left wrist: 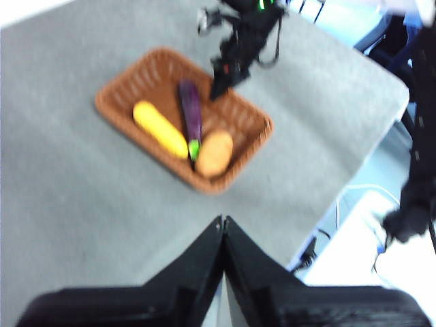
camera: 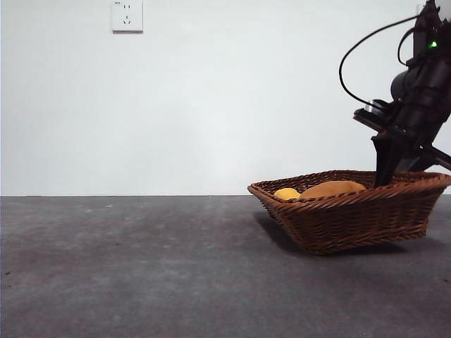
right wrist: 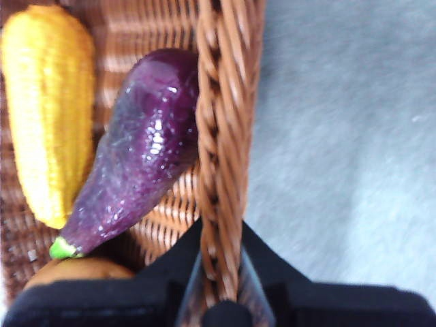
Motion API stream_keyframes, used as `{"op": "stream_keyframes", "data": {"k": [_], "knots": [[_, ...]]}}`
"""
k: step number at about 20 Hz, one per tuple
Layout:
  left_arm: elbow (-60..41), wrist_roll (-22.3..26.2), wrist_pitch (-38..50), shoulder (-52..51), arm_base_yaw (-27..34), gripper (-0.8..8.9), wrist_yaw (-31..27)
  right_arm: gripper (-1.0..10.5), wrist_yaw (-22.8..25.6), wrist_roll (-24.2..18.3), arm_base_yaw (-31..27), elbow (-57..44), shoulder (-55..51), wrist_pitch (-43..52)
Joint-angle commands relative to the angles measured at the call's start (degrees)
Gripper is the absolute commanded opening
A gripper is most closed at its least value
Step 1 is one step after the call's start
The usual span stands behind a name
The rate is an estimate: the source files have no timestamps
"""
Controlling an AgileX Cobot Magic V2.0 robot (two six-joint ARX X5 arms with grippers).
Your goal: Help me put the vegetables on the table into the basket
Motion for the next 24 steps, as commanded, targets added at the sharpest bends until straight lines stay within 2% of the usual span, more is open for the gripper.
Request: {"op": "stream_keyframes", "data": {"k": [1,6,10,11,13,14,15,18,21,22,24], "knots": [[-8.2,-1.8,0.0,-4.9,-0.2,-0.08,-0.1,-0.1,-0.9,-1.1,0.1,0.1,1.9,1.3],[-27.3,-7.4,0.0,-17.7,-0.2,-0.05,0.0,-0.1,-0.9,-1.1,0.2,0.1,3.1,2.3],[-31.1,-11.2,0.0,-24.2,-0.2,-0.05,0.0,0.2,-0.6,0.0,0.2,0.1,3.1,1.6],[-31.1,-11.8,0.0,-25.3,-0.2,-0.05,0.0,1.2,-0.4,0.3,0.2,0.1,3.1,1.3],[-31.1,-12.2,0.0,-27.2,-0.2,-0.05,0.0,4.7,0.8,2.6,0.2,0.1,3.0,1.2],[-31.1,-12.2,0.0,-28.1,-0.2,-0.05,0.0,5.6,2.4,3.8,0.2,0.1,2.5,1.0],[-31.1,-12.2,0.0,-28.9,-0.2,-0.05,0.0,5.7,4.1,4.6,0.2,0.1,1.9,0.7],[-31.1,-12.2,0.0,-32.0,-0.2,-0.05,0.0,5.7,9.3,4.2,0.2,0.1,-4.0,-1.2],[-31.1,-11.5,0.0,-33.5,-0.2,-0.05,0.0,5.5,10.1,5.0,0.2,0.1,-13.7,-3.6],[-31.1,-10.5,0.0,-33.9,-0.2,-0.05,-0.1,4.4,10.6,5.5,0.6,0.1,-18.2,-4.3],[-31.1,-8.9,0.0,-34.0,-0.2,-0.05,-0.1,1.4,14.7,6.5,1.8,0.1,-27.2,-5.6]]}}
